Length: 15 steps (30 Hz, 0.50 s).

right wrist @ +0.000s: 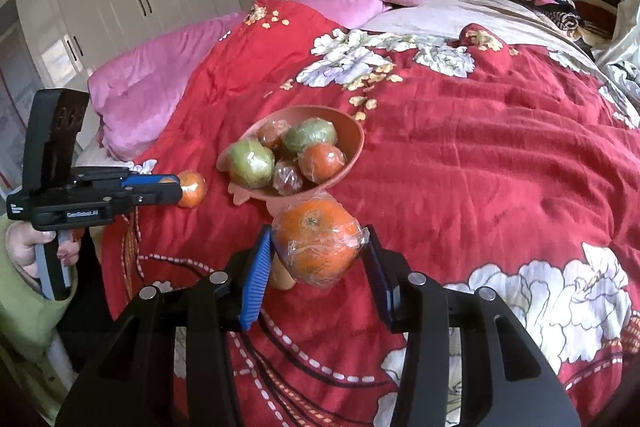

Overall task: Organize fruits
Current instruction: 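Lift both held fruits and carry them over the pink bowl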

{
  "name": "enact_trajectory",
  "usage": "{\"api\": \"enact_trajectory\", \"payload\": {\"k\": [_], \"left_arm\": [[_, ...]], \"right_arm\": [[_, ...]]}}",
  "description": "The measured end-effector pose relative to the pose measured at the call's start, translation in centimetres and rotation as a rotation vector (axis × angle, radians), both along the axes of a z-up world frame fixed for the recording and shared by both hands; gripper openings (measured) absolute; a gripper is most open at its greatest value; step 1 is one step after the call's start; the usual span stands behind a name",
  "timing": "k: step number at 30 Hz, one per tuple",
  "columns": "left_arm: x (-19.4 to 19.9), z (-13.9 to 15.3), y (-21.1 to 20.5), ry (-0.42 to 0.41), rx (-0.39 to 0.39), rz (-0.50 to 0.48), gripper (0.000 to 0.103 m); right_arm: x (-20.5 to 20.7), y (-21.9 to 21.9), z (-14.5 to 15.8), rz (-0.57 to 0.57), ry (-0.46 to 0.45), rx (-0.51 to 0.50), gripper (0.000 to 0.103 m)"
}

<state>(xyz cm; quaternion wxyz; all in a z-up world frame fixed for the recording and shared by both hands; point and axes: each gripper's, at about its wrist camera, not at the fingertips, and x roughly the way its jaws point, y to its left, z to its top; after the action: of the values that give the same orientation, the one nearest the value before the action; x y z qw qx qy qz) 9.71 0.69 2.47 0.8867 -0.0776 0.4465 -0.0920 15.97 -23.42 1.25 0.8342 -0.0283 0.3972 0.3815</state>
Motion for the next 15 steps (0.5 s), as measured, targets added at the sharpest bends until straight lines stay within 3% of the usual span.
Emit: {"api": "enact_trajectory", "payload": {"k": [15], "left_arm": [[3.4,1.7,1.5,-0.050,0.021,-0.014,0.017]], "right_arm": [[2.5,2.0,2.7,-0.014,-0.041,0.000,0.043]]}}
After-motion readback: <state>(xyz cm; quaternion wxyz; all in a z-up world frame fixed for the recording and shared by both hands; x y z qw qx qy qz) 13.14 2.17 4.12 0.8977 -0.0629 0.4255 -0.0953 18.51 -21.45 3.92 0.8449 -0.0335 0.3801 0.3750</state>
